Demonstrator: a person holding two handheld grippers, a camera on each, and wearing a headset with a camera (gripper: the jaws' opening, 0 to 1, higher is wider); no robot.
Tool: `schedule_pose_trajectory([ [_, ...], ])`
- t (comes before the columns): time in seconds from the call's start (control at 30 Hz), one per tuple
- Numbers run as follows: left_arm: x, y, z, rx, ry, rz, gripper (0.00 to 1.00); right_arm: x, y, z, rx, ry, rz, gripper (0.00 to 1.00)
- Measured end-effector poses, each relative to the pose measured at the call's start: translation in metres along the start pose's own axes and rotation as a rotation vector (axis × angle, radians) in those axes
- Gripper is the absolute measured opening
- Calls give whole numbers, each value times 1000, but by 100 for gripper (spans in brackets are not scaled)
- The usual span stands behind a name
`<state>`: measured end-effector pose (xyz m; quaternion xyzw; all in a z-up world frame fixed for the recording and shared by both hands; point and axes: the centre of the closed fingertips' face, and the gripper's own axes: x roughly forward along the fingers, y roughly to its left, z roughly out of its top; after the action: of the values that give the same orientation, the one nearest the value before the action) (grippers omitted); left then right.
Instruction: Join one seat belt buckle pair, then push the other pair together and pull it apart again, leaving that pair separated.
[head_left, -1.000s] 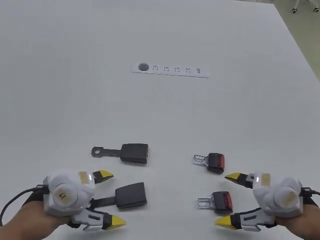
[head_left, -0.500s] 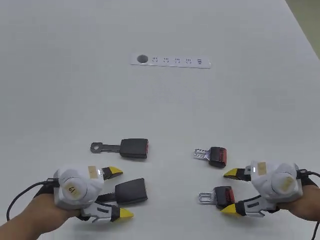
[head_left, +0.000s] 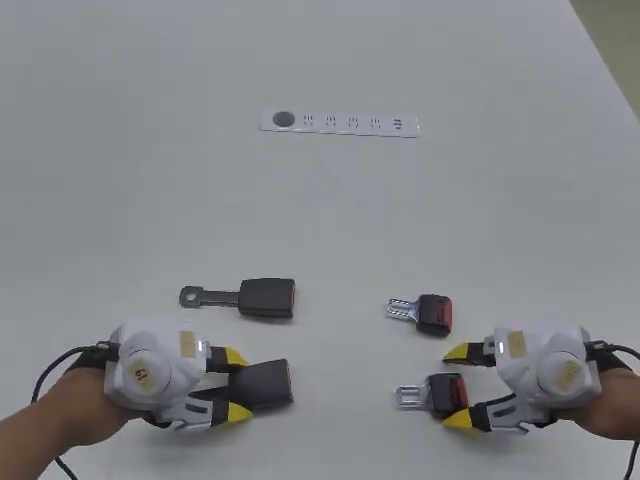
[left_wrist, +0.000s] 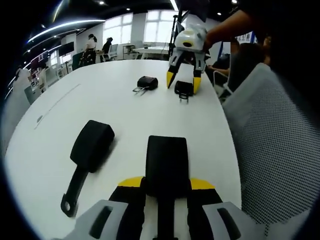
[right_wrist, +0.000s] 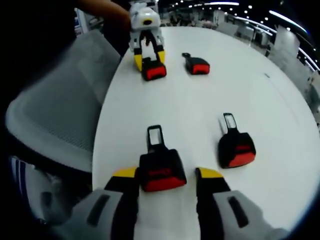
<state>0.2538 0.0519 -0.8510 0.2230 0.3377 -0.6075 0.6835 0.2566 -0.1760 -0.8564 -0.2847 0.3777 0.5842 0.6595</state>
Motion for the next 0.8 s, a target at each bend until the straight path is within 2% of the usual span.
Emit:
schedule_pose_trajectory([
  [0.07, -1, 0, -1, 38, 24, -24, 33, 0, -2, 0, 3, -7, -13, 42],
  [0.1, -1, 1, -1, 46, 32, -37, 33, 1, -2, 1, 10, -16, -14, 38],
  [0.17, -1, 1, -2, 78, 36, -54, 33, 3, 1, 1, 26, -32, -24, 38],
  [0.27, -2, 2, -2, 92, 40, -74, 33, 2, 0, 1, 36, -52, -33, 37],
  [0.4, -2, 2, -3, 129, 68, -90, 33, 3, 2, 2, 49, -68, -37, 36],
  [0.47, -2, 2, -5, 131, 69, -90, 33, 5, 5, 3, 40, -77, -32, 36],
  [0.8, -2, 3, -7, 120, 74, -76, 32, 13, 9, 17, 97, -134, -70, 36],
])
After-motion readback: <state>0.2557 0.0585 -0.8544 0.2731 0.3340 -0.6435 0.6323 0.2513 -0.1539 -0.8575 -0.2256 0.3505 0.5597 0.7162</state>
